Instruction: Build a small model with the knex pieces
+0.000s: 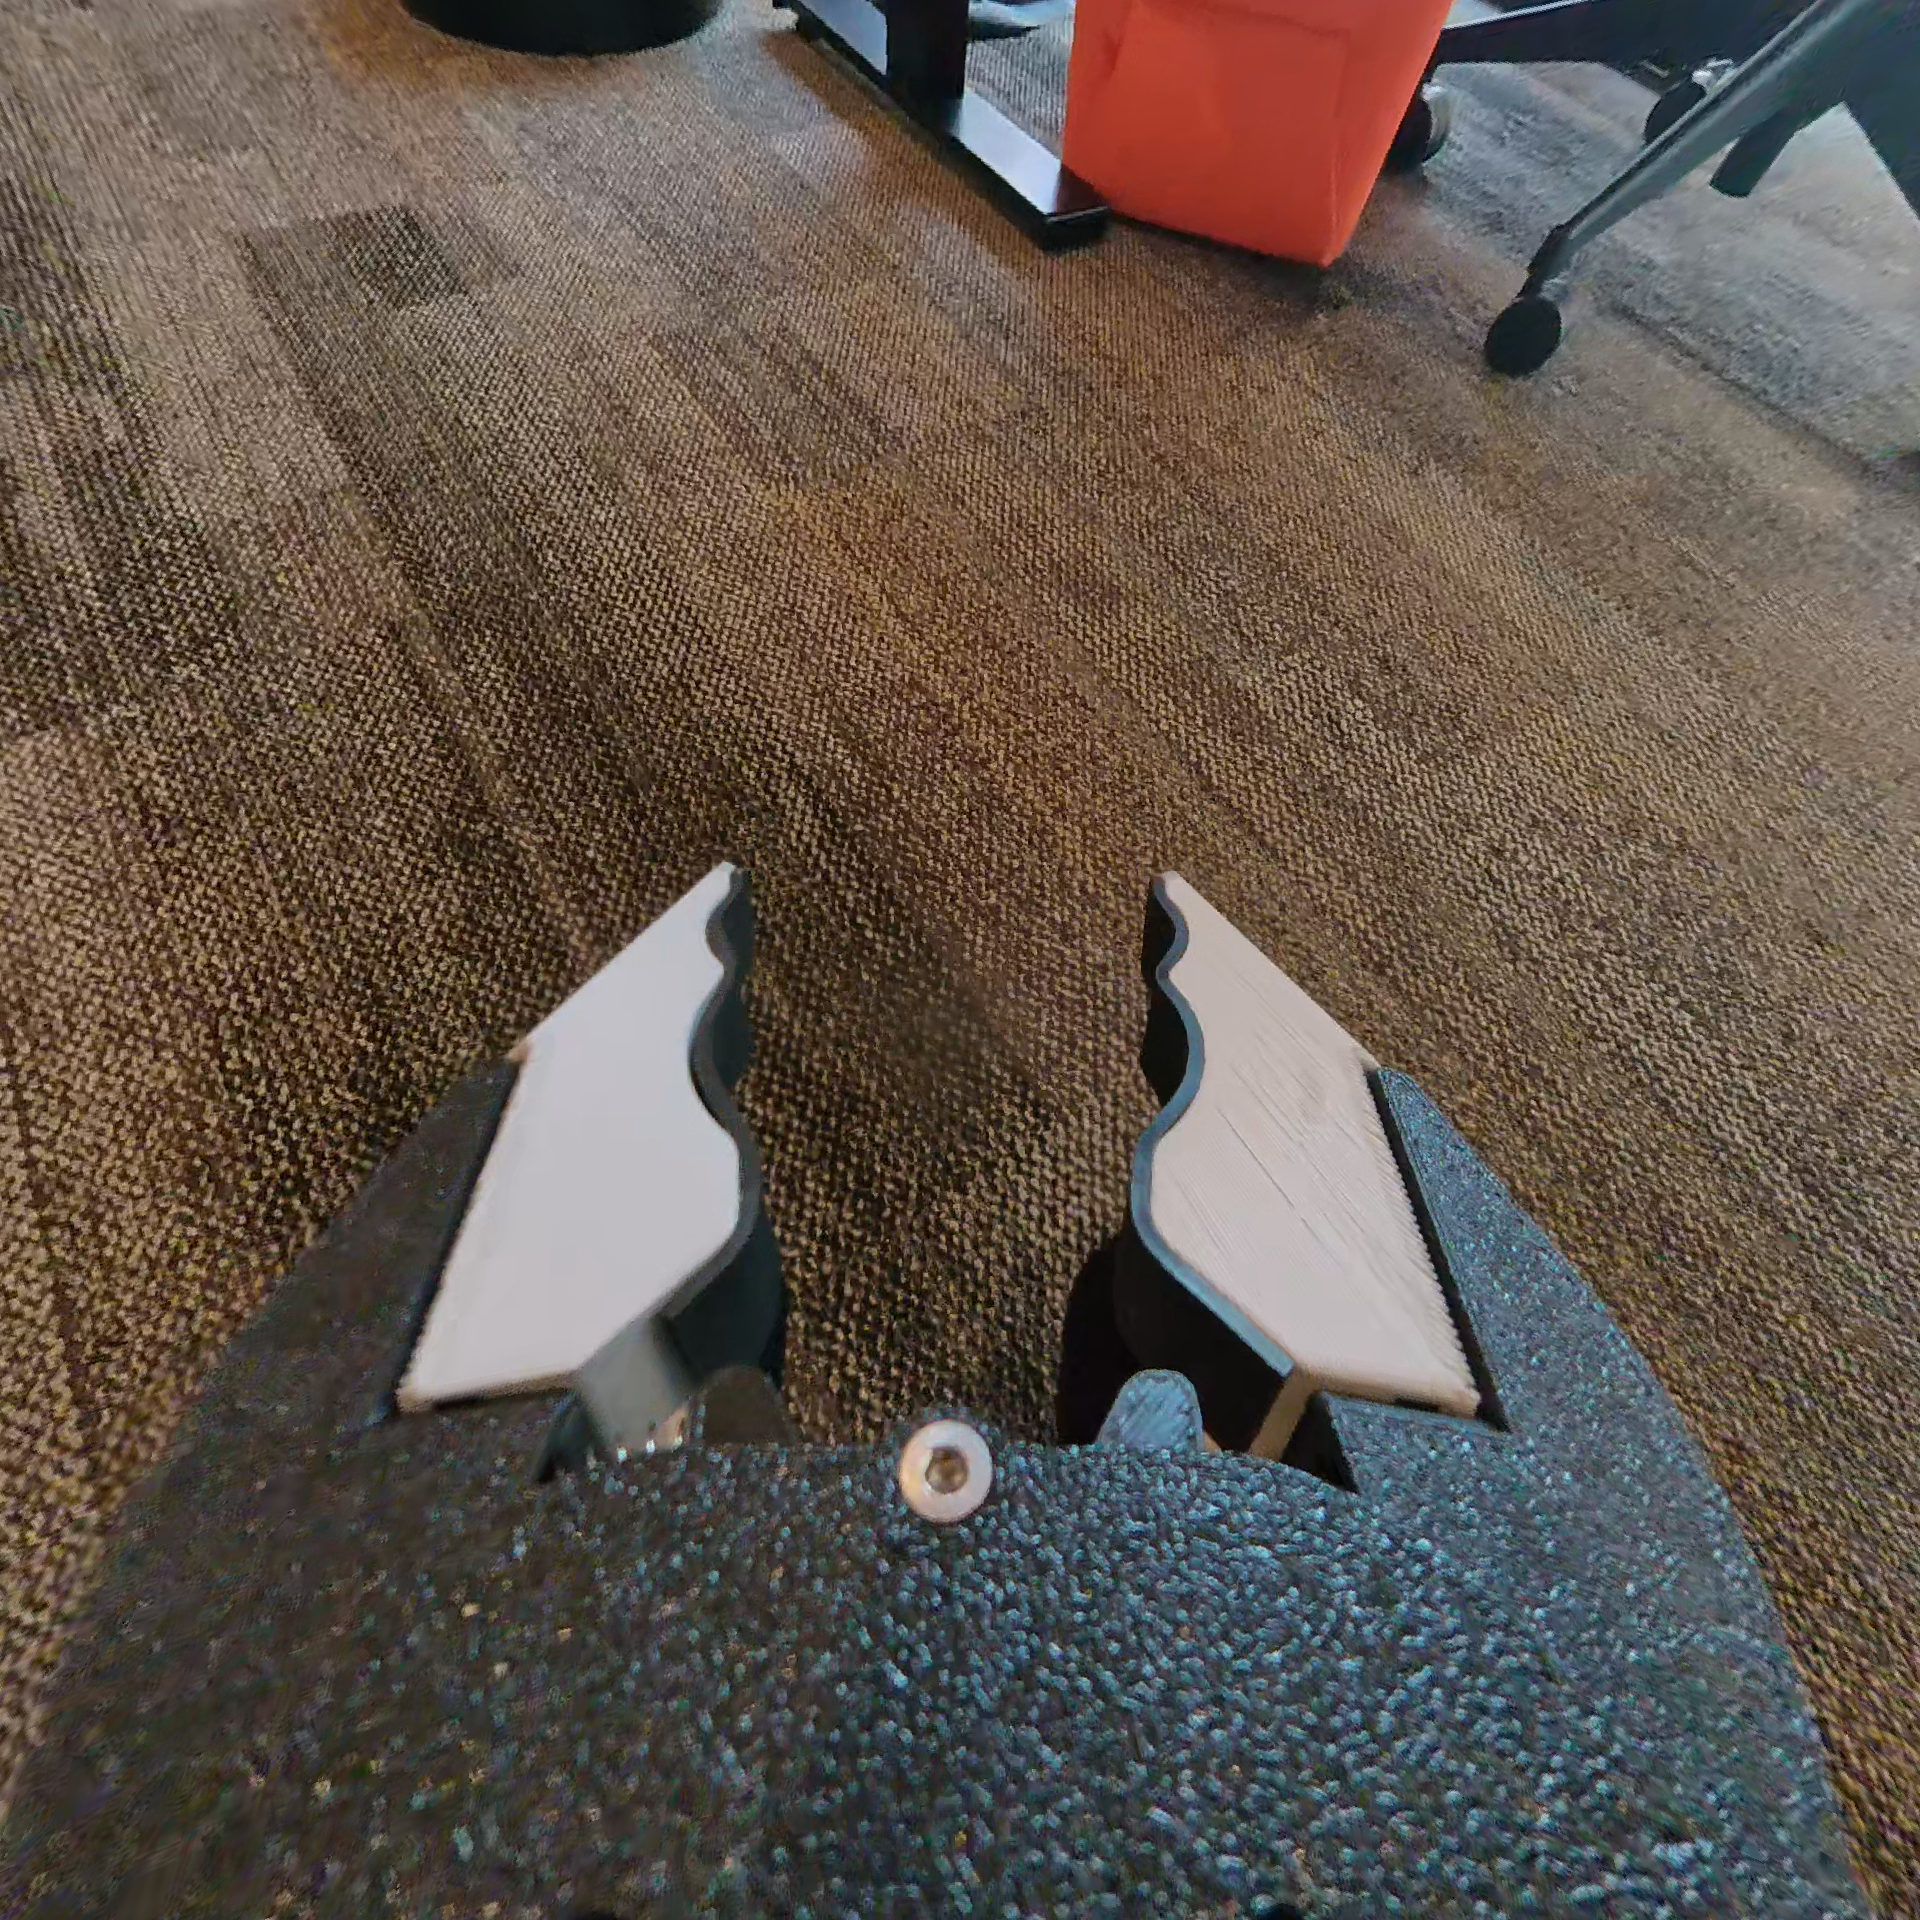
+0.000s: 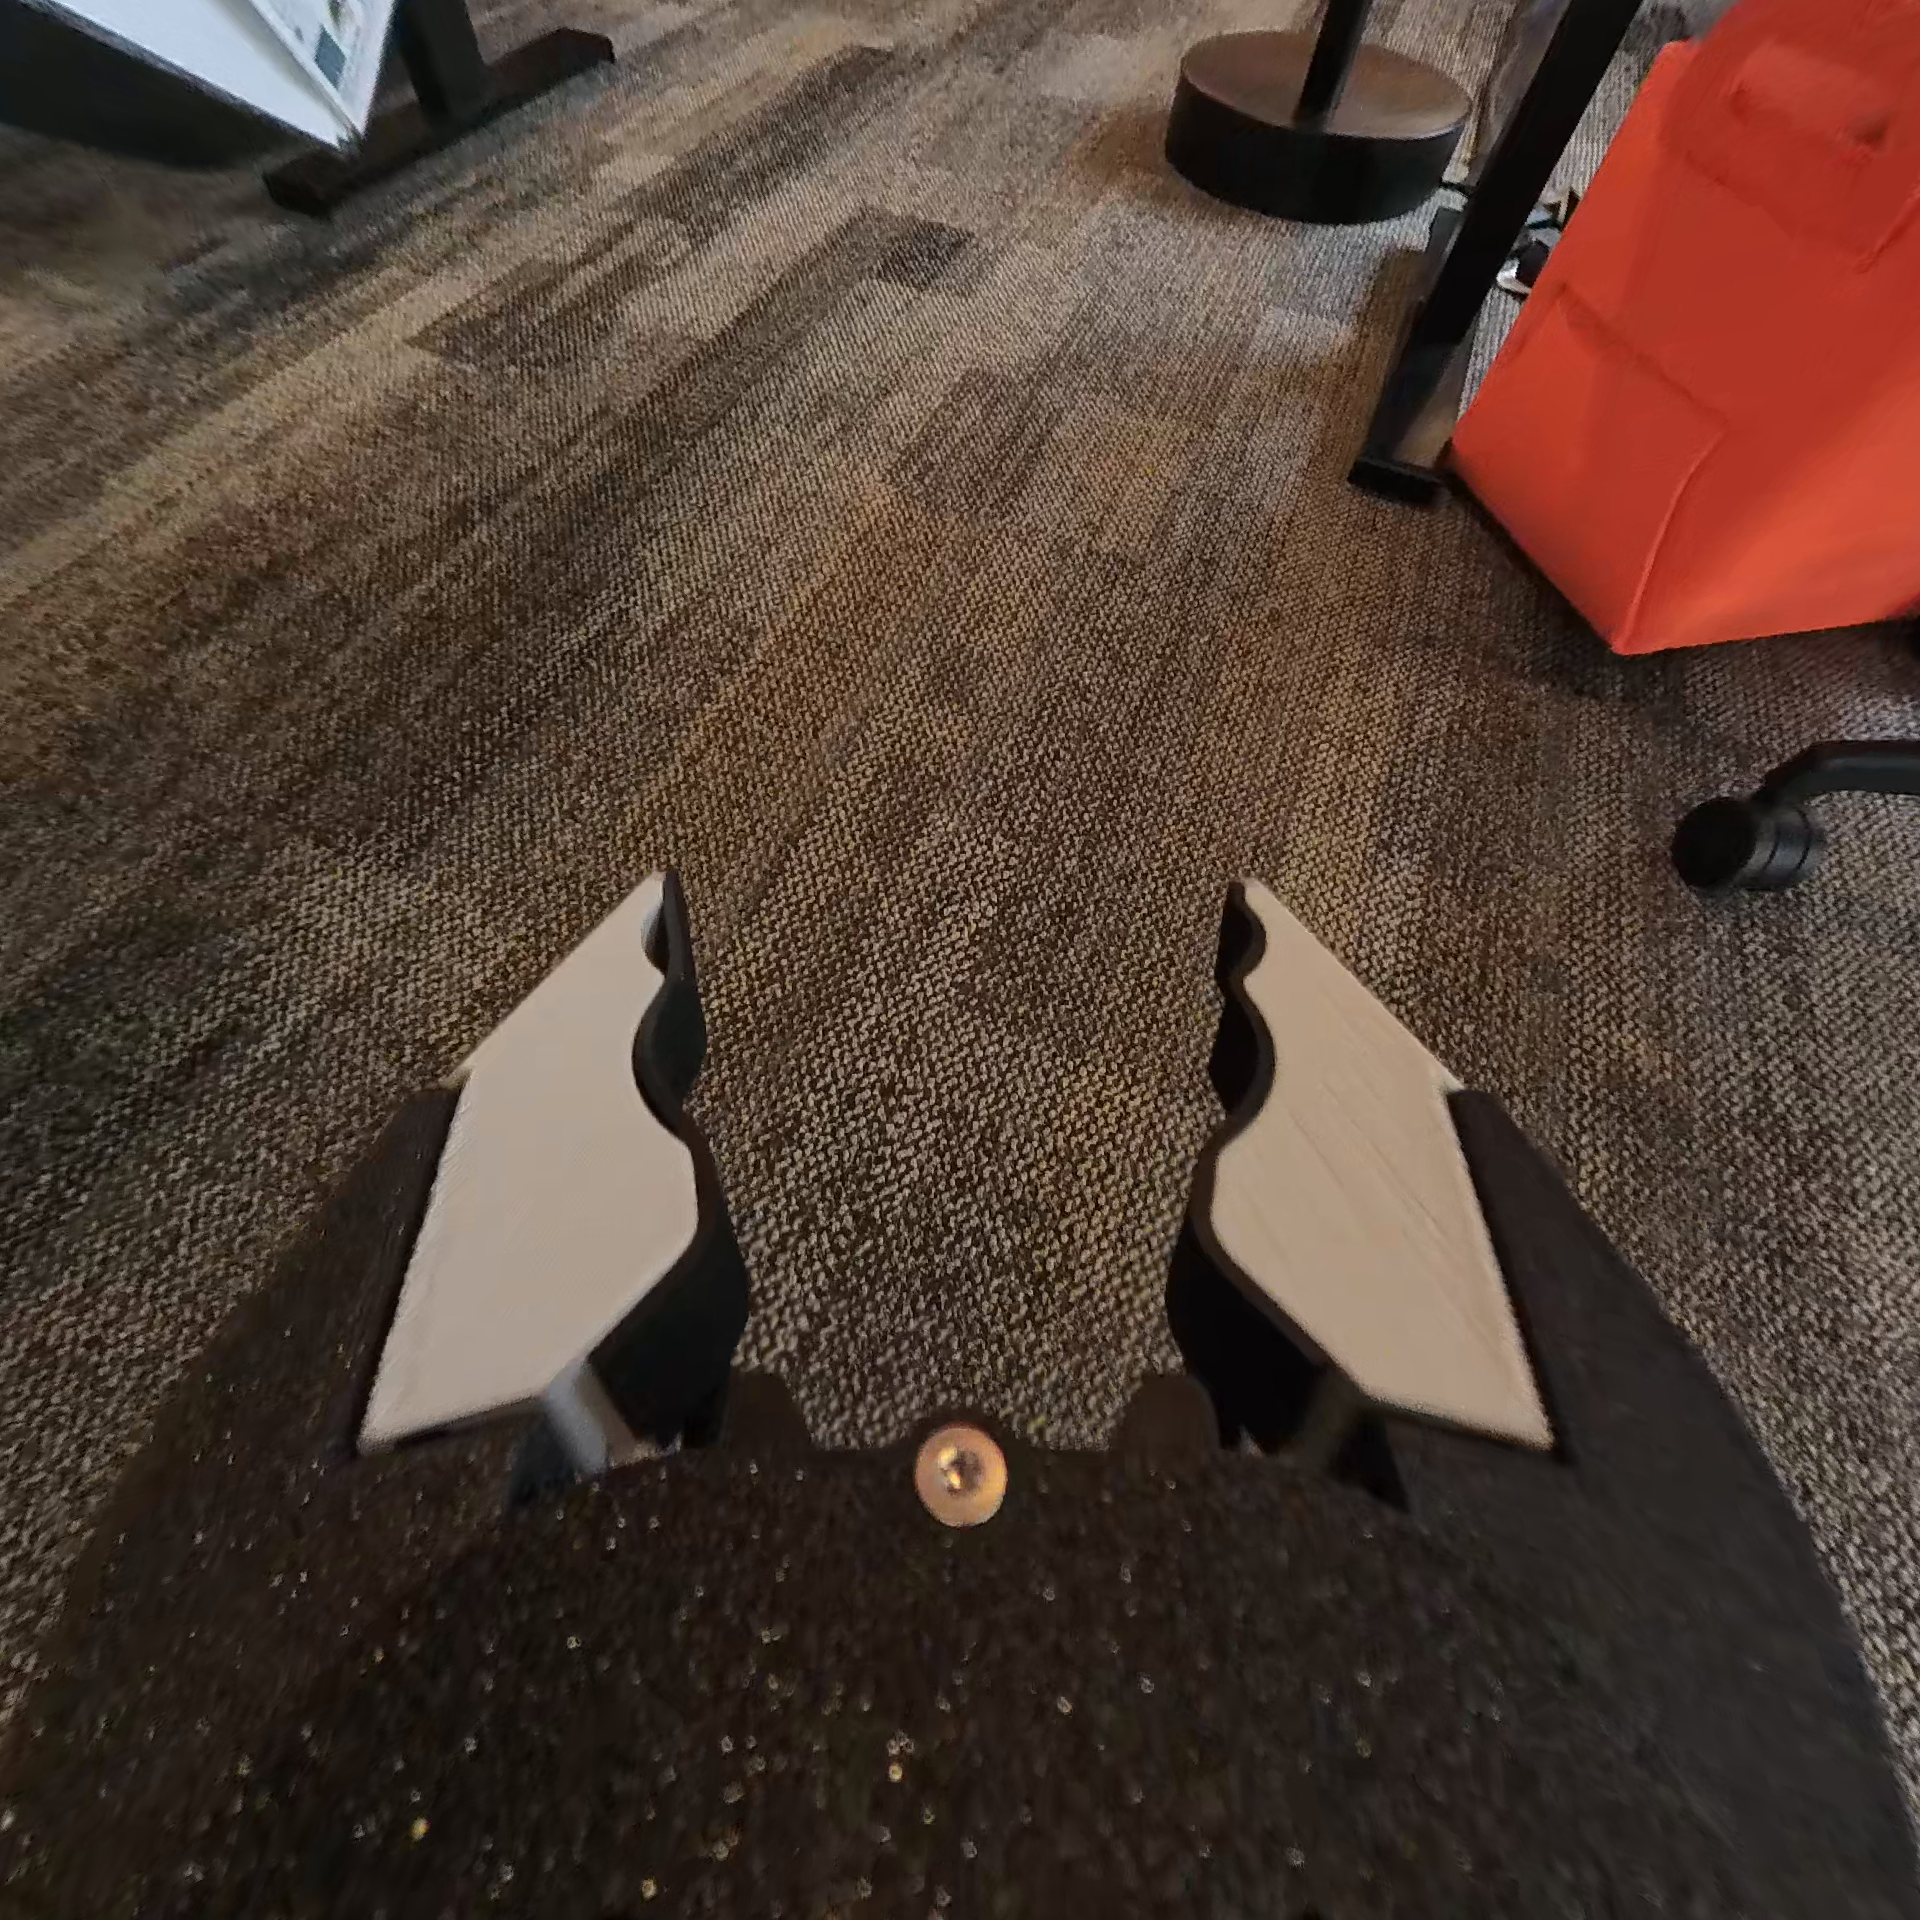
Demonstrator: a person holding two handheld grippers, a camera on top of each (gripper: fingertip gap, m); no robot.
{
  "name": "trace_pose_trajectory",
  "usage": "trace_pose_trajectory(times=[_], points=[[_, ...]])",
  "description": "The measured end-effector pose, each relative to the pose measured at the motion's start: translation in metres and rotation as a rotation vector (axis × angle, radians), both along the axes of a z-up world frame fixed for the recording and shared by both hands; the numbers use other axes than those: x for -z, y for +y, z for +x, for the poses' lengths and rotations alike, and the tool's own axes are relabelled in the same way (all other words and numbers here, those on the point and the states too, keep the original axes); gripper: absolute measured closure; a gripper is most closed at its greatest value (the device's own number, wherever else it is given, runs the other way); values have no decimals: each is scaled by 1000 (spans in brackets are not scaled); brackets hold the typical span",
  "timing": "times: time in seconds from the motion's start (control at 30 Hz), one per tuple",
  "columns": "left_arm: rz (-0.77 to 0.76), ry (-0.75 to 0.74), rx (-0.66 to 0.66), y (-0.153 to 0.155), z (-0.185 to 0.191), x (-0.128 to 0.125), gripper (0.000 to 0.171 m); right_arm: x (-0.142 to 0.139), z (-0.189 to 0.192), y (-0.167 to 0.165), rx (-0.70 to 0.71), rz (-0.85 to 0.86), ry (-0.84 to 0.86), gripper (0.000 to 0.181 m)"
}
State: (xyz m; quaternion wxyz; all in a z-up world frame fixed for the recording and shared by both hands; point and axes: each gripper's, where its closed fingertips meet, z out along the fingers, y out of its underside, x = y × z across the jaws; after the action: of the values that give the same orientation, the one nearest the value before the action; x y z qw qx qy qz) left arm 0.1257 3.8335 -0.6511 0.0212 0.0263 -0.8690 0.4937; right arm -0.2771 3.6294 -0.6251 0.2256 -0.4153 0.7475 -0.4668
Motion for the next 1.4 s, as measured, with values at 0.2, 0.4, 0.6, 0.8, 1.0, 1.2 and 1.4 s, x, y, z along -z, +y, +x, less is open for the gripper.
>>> trace_pose_trajectory(times=[0.2, 0.4, 0.6, 0.8, 1.0, 1.2, 1.4], points=[[-75, 56, -27, -11, 2, -6, 98, 1, 8, -7, 11, 19, 0, 82], [-74, 76, -53, 8, -2, 13, 99, 19, 29, -2, -30, 19, 14, 82], [-28, 81, -77, 40, -7, 35, 98, 35, 44, 2, -53, 64, 1, 85], [-32, 85, -131, 62, -5, 35, 98, 29, 63, -1, -92, 49, 7, 86], [-78, 111, -217, 73, 17, 21, 99, 40, 75, 1, -112, 72, 4, 86], [-92, 113, -223, 74, 25, 13, 101, 41, 68, 0, -104, 77, 1, 86], [-115, 64, -199, 59, 25, -3, 101, 32, 52, -14, -40, 24, -4, 84]])
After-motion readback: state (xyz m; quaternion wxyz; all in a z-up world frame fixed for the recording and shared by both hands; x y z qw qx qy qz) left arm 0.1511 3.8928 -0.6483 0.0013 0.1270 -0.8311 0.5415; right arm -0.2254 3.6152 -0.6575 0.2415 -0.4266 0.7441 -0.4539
